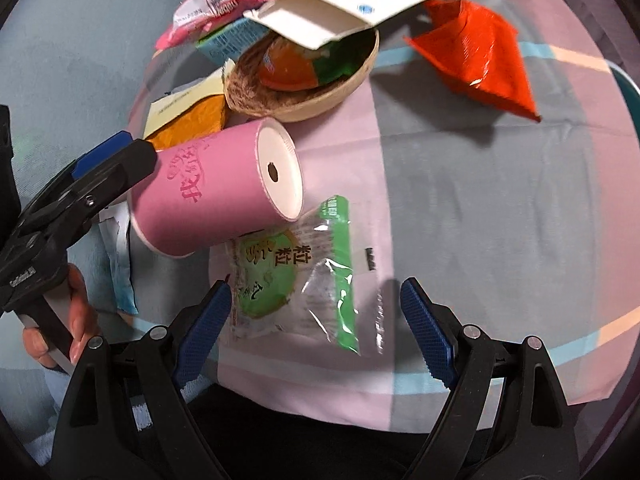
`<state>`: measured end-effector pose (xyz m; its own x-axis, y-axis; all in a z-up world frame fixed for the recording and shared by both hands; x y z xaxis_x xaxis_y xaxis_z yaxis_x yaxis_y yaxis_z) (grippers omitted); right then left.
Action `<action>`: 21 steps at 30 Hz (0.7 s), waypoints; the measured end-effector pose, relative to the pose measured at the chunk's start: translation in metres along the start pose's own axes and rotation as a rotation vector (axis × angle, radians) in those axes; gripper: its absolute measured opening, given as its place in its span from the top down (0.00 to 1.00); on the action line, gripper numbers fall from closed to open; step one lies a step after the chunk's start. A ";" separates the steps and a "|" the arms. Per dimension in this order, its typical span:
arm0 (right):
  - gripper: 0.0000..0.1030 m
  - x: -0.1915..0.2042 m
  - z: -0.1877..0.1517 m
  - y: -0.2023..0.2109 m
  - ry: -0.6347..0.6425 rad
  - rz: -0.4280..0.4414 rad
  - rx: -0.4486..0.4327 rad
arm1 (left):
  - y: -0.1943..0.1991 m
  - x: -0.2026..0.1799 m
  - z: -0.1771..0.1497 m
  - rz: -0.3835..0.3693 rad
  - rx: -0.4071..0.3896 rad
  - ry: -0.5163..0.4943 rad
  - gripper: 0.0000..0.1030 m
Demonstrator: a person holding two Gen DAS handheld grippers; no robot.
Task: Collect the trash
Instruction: 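Grasp the pink paper cup with left gripper while right gripper grasps the green snack bag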
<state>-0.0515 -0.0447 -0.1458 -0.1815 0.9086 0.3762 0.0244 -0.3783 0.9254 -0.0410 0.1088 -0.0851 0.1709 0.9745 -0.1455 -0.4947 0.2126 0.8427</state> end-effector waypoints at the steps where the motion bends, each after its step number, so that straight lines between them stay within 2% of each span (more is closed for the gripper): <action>1: 0.20 0.000 -0.001 -0.003 -0.007 0.006 0.007 | -0.001 0.001 -0.001 0.000 0.004 -0.002 0.07; 3: 0.43 0.001 -0.002 -0.002 -0.001 0.012 -0.018 | -0.003 0.002 -0.001 -0.002 0.011 -0.006 0.07; 7: 0.47 0.001 -0.003 -0.005 -0.010 0.029 -0.011 | -0.005 -0.004 0.001 -0.016 0.015 -0.042 0.07; 16: 0.48 -0.031 0.001 0.031 -0.040 -0.039 -0.097 | -0.021 -0.050 -0.003 -0.028 0.078 -0.318 0.07; 21: 0.48 -0.050 0.005 0.051 -0.079 -0.053 -0.158 | -0.039 -0.069 -0.011 -0.030 0.131 -0.412 0.07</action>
<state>-0.0363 -0.1082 -0.1174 -0.1009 0.9367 0.3354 -0.1388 -0.3471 0.9275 -0.0434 0.0340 -0.1135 0.5230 0.8520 0.0258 -0.3768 0.2040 0.9036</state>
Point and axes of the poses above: each gripper's, at about its wrist camera, not at the fingertips, and y roughly against the way its jaws point, x to its left, z to its top, the point moved 6 cm from there along -y, roughly the way its jaws point, and after that the axes turned 7 degrees about -y, right-handed, at the moved point
